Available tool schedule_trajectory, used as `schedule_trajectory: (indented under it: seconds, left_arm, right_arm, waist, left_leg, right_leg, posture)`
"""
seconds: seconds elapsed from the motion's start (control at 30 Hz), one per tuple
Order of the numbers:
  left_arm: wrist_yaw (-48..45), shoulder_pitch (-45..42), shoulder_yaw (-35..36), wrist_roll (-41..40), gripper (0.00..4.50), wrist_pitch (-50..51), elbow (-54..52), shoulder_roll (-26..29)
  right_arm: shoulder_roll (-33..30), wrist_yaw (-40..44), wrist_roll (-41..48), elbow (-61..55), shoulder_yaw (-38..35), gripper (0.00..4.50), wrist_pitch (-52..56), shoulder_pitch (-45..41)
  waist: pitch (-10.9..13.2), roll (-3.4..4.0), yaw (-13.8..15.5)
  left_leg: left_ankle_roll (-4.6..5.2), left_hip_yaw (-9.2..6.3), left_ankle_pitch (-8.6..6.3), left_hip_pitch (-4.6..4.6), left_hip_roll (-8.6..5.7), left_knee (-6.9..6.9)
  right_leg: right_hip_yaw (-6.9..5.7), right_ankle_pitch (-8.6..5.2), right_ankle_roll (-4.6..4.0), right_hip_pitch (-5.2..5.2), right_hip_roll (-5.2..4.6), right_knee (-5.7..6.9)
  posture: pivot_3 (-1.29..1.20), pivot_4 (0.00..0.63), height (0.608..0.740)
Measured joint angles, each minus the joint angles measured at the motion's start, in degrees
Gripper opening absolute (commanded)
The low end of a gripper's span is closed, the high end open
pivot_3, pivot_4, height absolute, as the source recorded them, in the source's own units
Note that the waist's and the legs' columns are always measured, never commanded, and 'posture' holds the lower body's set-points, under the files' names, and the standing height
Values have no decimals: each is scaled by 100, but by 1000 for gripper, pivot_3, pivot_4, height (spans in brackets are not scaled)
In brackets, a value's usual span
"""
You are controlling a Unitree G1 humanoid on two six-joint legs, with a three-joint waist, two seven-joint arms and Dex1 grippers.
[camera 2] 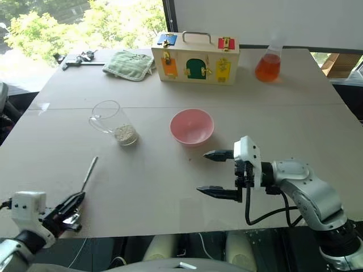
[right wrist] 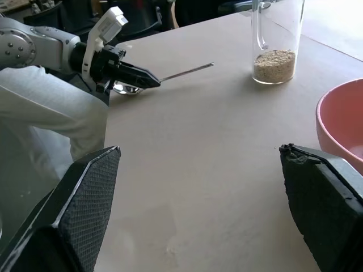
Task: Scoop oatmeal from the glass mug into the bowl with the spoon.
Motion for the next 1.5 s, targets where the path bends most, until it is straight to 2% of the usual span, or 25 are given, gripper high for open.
schedule_trajectory:
  seconds: [0.13,0.17,0.23,0.33,0.47,0.73,1.1,1.5]
  left_arm:
    - [-187,-1,-599,625,117,-629,-246,196]
    - [11,-417,-1104,1267,117,-919,-240,303]
    - [240,-864,-1639,1741,117,-1163,-241,267]
    - [440,-1143,-2378,2163,117,-1430,-240,107]
    - [687,-1633,-2889,2358,117,-1548,-82,-88]
    - [905,-2156,-3230,2396,117,-1548,208,-212]
    - [896,-2200,-3352,2394,117,-1614,363,-150]
    - [1114,-2255,-3483,2394,117,-1803,365,-342]
  right_arm:
    - [79,-458,278,-6,98,4500,771,-118]
    - [334,-992,400,49,124,4500,1362,-225]
    - [826,-1618,596,211,107,4500,1852,-390]
    - [1597,-2533,900,501,-90,4500,2411,-589]
    - [2159,-3207,913,965,-138,4500,2730,-898]
    - [3095,-3917,805,1253,-267,4500,2585,-1249]
    - [3318,-4064,826,1252,-404,4500,2573,-1415]
    - [3433,-4179,997,1252,-458,4500,2808,-1347]
  waist:
    - [1,2,24]
    - [1,2,45]
    - [-2,-3,46]
    - [-2,-4,-18]
    - [-2,-3,-28]
    - [-1,-1,-100]
    - [-1,-1,-109]
    - [-1,-1,-111]
  left_leg:
    - [8,2,4,-9,0,0]
    - [8,0,4,-13,-1,2]
    - [9,3,5,-17,0,6]
    - [11,21,4,-17,0,6]
    - [11,12,4,-21,1,6]
    - [11,18,5,-22,4,5]
    - [10,17,5,-22,7,5]
    - [10,18,5,-22,7,5]
  right_leg:
    - [0,-1,-1,-6,13,-1]
    - [-3,-1,-1,-6,22,-1]
    - [-8,0,1,-5,39,9]
    - [-3,14,25,-11,45,14]
    - [-13,14,27,-15,59,22]
    - [-5,15,30,-21,69,31]
    - [-5,15,30,-22,73,32]
    - [-4,15,30,-22,73,32]
  posture:
    - [0,150,740]
    - [0,150,740]
    - [0,150,740]
    - [0,150,740]
    - [0,150,740]
    - [0,150,740]
    - [0,150,740]
    - [0,150,740]
